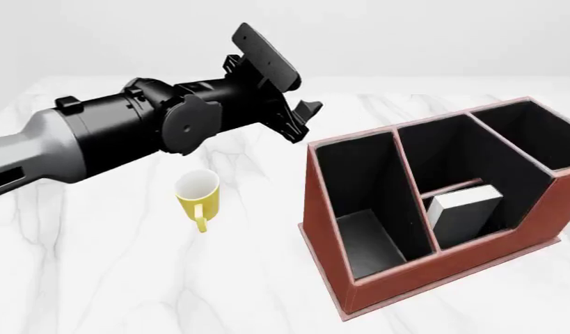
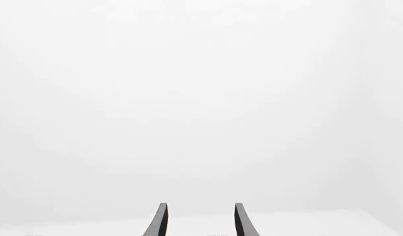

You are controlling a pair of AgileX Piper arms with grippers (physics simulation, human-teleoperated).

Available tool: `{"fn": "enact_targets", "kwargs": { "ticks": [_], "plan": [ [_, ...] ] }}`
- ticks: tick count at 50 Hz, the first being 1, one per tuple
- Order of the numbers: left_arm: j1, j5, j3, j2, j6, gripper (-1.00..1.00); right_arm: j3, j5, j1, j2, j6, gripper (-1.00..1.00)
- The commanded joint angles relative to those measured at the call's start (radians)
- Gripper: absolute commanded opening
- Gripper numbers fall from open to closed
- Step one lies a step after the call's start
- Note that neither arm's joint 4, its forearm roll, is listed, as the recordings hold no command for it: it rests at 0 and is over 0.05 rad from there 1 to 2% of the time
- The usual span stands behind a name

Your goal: Pick up the book and place it in the back compartment of the caddy.

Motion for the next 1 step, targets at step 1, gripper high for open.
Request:
{"fn": "enact_targets", "kwargs": {
  "ticks": [1],
  "plan": [
    [0.006,-0.011,0.019,-0.016,0.006,1.0,0.086,-0.044,-0.186,0.002,0.115,1.0]
  ]
}}
